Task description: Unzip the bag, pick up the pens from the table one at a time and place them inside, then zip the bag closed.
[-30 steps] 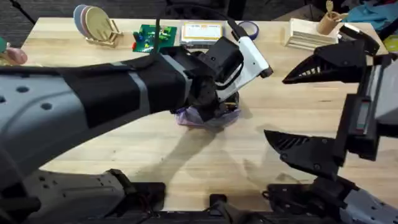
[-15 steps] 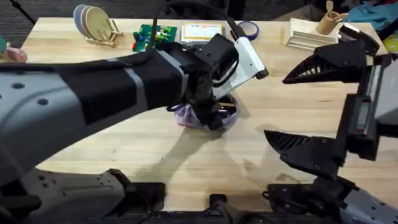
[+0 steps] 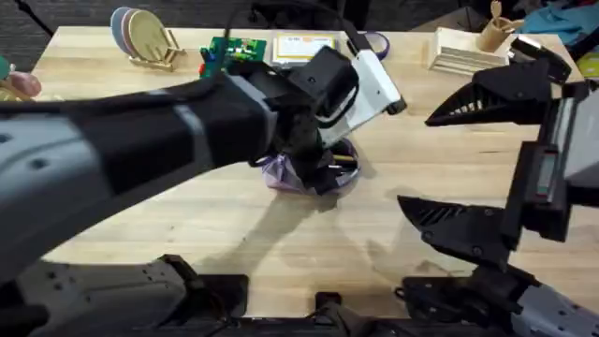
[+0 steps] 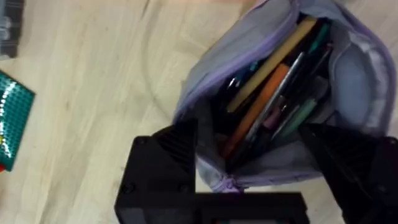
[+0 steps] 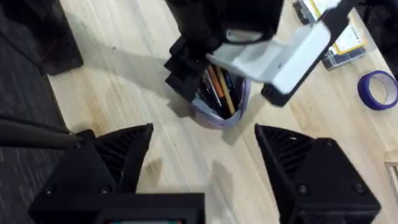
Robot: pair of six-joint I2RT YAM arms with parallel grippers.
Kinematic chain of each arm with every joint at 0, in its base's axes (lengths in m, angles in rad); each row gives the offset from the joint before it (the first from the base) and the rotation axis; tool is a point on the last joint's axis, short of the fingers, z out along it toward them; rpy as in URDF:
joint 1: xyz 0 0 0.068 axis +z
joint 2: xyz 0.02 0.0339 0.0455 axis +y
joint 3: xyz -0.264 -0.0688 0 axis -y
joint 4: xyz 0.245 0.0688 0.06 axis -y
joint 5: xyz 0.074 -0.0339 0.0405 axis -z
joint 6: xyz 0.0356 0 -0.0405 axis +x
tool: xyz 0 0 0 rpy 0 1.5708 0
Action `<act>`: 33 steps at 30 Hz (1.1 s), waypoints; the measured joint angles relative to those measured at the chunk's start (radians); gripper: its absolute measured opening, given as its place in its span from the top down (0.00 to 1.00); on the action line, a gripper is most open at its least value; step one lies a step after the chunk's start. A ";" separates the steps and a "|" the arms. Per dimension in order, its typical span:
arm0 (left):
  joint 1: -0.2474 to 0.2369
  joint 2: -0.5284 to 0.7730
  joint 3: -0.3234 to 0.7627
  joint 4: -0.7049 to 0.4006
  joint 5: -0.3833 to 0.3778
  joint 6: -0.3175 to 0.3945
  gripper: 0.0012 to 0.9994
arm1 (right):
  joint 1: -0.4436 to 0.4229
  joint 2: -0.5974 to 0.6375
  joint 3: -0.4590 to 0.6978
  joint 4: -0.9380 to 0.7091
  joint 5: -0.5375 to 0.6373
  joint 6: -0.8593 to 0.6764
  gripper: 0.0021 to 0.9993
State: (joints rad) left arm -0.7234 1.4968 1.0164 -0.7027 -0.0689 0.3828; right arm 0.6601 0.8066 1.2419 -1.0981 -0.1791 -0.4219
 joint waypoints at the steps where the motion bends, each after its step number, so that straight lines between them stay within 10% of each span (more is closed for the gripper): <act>1: 0.005 -0.016 0.000 -0.001 0.006 0.000 0.01 | 0.000 0.000 0.000 0.000 0.000 0.000 0.00; 20: 0.394 -0.400 0.000 -0.207 0.057 0.007 0.01 | 0.000 0.000 0.000 0.000 0.057 0.000 0.00; 33: 0.415 -0.385 0.000 -0.247 0.058 0.018 0.01 | 0.000 0.013 0.000 0.000 0.072 -0.001 0.00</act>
State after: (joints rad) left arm -0.3088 1.1118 1.0164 -0.9493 -0.0112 0.4012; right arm 0.6601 0.8194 1.2419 -1.0985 -0.1074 -0.4225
